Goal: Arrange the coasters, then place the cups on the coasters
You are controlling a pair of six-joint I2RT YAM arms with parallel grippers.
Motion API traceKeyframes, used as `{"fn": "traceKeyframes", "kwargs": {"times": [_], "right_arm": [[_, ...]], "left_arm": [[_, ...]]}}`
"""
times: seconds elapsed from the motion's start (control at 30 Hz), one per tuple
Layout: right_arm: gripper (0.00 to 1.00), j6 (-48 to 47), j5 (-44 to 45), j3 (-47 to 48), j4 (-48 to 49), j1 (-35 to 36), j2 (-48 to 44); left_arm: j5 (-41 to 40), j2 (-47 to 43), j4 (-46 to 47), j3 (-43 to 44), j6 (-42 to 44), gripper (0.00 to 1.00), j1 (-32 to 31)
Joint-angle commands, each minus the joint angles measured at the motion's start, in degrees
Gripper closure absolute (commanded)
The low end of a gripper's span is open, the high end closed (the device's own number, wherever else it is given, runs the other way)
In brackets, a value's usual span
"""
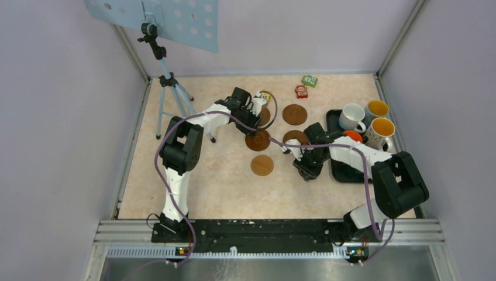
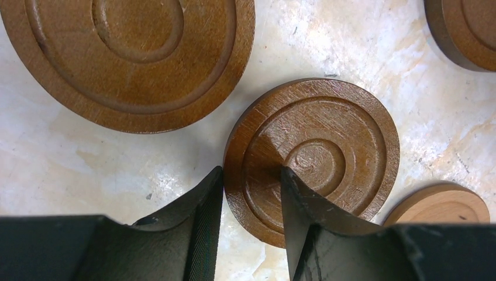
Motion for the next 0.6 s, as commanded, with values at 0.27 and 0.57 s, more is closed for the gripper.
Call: {"fn": "traceKeyframes", "kwargs": {"times": [0.27,0.57], "right_arm": [[0.59,5.45,-9.33,3.04,-0.05,-2.47,-7.87],[0.57,8.94,-5.63,5.48,1.73,-12.16,-7.68]], "left_arm": [[2.63,-1.84,-4.85,1.89,-0.46,0.46,-0.53],[1.56,-2.19,-4.30,-2.86,0.67,0.50,-0.62]]}}
